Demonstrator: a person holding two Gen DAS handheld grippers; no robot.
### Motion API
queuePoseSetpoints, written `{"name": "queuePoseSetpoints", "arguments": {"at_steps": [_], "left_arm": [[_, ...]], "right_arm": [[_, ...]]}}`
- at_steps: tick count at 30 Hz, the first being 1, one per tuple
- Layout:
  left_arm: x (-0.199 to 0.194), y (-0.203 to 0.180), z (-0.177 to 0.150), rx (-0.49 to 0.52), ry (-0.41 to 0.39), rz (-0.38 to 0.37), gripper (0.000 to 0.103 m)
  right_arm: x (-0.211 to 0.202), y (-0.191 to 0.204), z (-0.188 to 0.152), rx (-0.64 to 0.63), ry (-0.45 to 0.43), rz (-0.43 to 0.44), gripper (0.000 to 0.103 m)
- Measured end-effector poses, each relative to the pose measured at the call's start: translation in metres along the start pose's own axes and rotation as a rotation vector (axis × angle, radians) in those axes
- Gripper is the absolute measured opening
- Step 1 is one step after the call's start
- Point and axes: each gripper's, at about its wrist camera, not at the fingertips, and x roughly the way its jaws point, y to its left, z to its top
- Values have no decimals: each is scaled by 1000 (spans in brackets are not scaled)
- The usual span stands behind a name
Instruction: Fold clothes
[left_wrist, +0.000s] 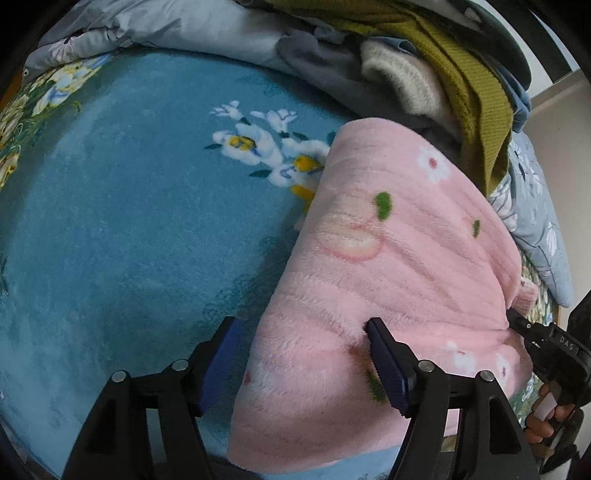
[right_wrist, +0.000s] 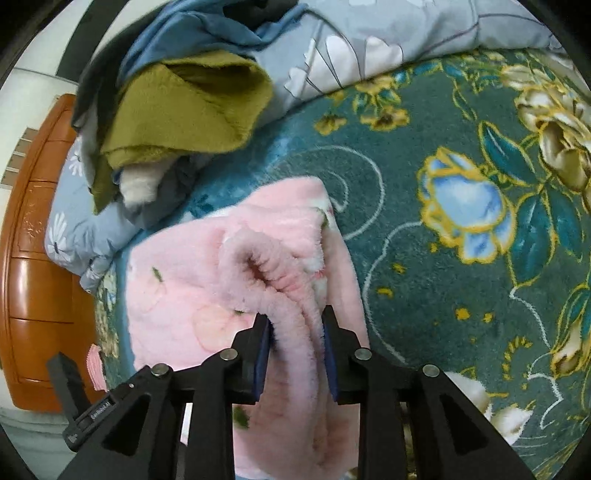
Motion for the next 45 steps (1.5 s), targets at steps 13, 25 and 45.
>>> {"name": "queuePoseSetpoints", "arguments": {"at_steps": [13, 25, 45], "left_arm": [[-40, -37, 21, 145, -125, -94, 73], [8, -53, 11, 194, -1, -71, 73], [5, -12, 33, 193, 24, -166, 80]], "right_arm": [[-52, 36, 3, -148, -126, -66, 36], [-9, 41, 19, -171, -41, -53, 35], [-20, -15, -10, -75, -23, 42, 70]]}}
